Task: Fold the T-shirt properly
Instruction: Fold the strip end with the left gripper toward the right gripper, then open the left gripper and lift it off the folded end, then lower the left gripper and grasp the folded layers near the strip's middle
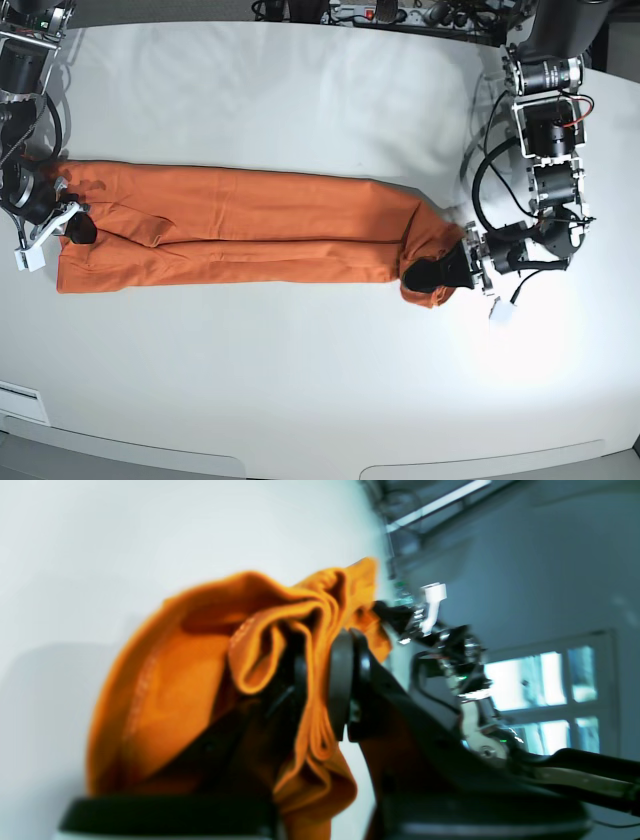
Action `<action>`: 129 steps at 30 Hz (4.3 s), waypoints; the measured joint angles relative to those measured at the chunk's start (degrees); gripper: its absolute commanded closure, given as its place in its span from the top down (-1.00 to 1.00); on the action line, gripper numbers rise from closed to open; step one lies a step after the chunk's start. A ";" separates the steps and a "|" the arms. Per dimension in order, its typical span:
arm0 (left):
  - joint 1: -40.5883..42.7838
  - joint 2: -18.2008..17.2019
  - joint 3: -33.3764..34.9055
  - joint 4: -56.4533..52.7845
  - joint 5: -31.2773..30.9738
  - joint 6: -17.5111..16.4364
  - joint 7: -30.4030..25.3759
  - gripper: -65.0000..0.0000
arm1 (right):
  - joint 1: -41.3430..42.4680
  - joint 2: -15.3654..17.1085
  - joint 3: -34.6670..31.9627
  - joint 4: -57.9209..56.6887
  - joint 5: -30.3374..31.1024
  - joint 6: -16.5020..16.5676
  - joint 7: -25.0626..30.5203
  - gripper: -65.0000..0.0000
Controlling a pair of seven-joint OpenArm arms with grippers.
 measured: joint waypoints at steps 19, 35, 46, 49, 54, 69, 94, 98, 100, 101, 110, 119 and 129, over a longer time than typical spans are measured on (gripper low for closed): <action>-0.22 15.85 0.00 -0.02 0.07 -5.68 -0.22 -1.00 | -0.02 0.00 0.02 0.00 0.02 0.02 0.00 -1.00; 0.24 18.67 -0.04 0.00 0.63 -5.60 -0.26 0.35 | -0.02 0.00 0.02 0.00 0.24 0.02 -0.11 -1.00; 1.53 18.67 -0.04 0.00 3.93 -5.84 -0.24 0.10 | -0.02 0.00 0.02 0.00 0.24 0.02 -0.15 -1.00; 1.53 18.69 -0.04 0.00 2.47 -5.84 -0.24 0.11 | 0.00 0.00 0.02 0.00 0.24 0.00 -0.15 -1.00; 1.55 19.67 1.40 0.00 0.48 -3.89 -0.17 0.11 | -0.02 0.00 0.02 0.00 0.24 0.02 -0.15 -1.00; 0.55 21.86 1.81 0.00 -0.13 -0.66 -0.24 0.11 | -0.04 0.00 0.00 0.00 1.49 0.00 -0.66 -1.00; -4.98 20.79 1.79 -0.04 0.00 -0.48 -0.02 0.10 | -0.04 0.00 0.00 -0.02 2.80 -0.04 -1.64 -1.00; -7.91 17.70 1.86 -0.04 -0.15 -0.46 -0.13 -0.75 | -0.04 0.00 0.00 -0.02 2.82 -0.02 -1.95 -1.00; -8.52 15.67 1.84 0.00 -0.13 -0.48 -0.26 -1.00 | -0.04 0.00 0.02 -0.02 2.82 -0.04 -1.95 -1.00; -8.52 14.69 1.84 0.00 -0.15 -0.44 -0.24 -1.00 | -0.04 0.00 0.02 0.00 2.82 -0.02 -1.95 -1.00; -6.82 14.08 2.73 0.00 -0.15 -0.20 -0.22 -1.00 | -0.02 -0.02 0.00 -0.02 2.84 -0.02 -1.95 -1.00; -6.01 12.92 20.24 -0.04 7.72 -0.02 0.15 -1.00 | -0.02 0.00 0.00 0.00 2.82 -0.02 -2.12 -1.00; -5.16 17.75 25.16 -0.04 7.69 -3.13 -0.02 -1.00 | -0.02 0.00 0.02 0.00 2.91 -0.02 -2.54 -1.00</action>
